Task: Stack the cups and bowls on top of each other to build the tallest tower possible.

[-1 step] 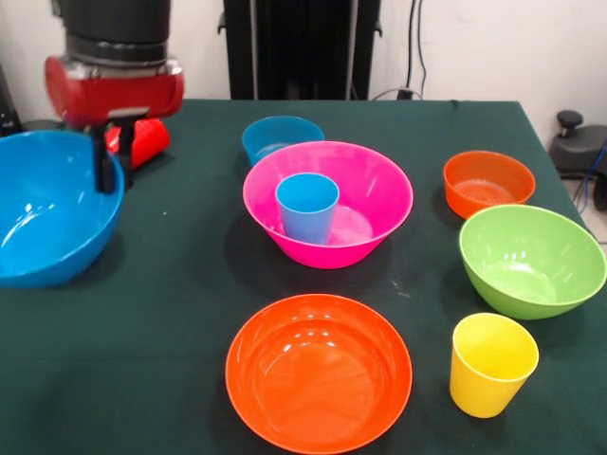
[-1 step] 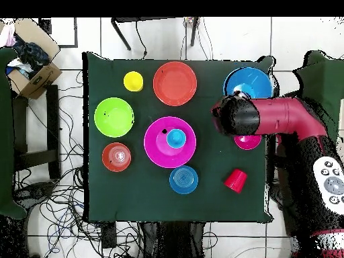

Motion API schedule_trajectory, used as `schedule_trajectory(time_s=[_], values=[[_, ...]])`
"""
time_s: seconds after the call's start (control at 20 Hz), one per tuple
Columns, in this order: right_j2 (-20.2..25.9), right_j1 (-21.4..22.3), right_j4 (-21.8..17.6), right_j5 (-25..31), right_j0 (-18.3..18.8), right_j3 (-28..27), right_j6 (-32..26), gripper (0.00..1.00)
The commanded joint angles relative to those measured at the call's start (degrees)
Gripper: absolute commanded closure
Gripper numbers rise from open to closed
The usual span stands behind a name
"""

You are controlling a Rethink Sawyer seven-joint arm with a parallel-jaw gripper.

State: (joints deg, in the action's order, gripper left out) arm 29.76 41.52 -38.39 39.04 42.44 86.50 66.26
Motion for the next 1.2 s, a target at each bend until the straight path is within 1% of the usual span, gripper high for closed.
schedule_trajectory(time_s=[0.05, 0.4, 0.65, 0.8, 1.0, 1.2], values=[[-7.48, 5.03, 0.69, -6.77, -4.72, 12.84, 18.45, 1.00], [-10.35, 4.91, 1.39, -11.14, -8.04, 17.01, 25.61, 1.00], [-11.17, 4.73, 1.43, -14.35, -10.08, 19.15, 29.68, 1.00], [-11.91, 5.15, 1.72, -14.93, -11.59, 20.20, 32.03, 1.00], [-12.88, 7.41, 2.38, -14.84, -13.24, 22.49, 34.45, 1.00], [-12.85, 10.50, 4.17, -13.26, -14.55, 24.15, 35.27, 1.00]])
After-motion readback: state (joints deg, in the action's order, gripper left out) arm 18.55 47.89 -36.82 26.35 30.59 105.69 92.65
